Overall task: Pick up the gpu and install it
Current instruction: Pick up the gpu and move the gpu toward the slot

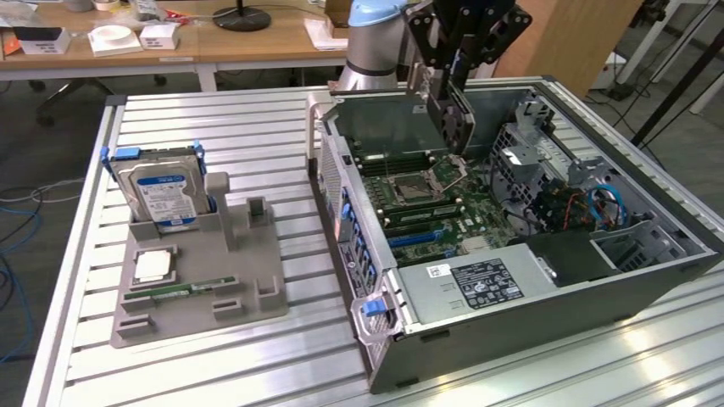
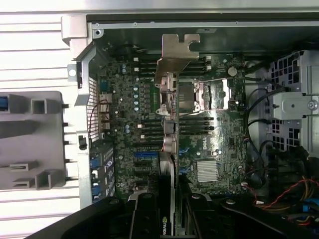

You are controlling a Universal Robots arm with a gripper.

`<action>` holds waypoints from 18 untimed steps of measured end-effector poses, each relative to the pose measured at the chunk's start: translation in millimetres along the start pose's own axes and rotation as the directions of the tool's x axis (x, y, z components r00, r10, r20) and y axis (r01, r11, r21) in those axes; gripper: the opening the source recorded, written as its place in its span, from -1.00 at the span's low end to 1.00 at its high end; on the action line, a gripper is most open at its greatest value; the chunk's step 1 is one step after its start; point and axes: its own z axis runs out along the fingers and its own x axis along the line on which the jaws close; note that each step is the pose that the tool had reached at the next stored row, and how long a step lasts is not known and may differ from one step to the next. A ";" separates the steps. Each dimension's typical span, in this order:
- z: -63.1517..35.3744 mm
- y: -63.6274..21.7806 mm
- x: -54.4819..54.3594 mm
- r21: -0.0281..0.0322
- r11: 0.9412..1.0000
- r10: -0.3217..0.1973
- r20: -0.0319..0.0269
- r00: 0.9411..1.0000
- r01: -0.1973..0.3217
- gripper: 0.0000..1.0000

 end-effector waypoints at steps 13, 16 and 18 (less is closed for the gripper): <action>0.6 1.0 -14.2 0.000 1.000 -0.004 0.000 1.000 0.004 -0.47; 0.8 1.3 -18.3 0.000 1.000 -0.005 0.000 1.000 0.005 -0.47; 0.9 1.5 -21.9 0.000 1.000 -0.006 0.000 1.000 0.006 -0.47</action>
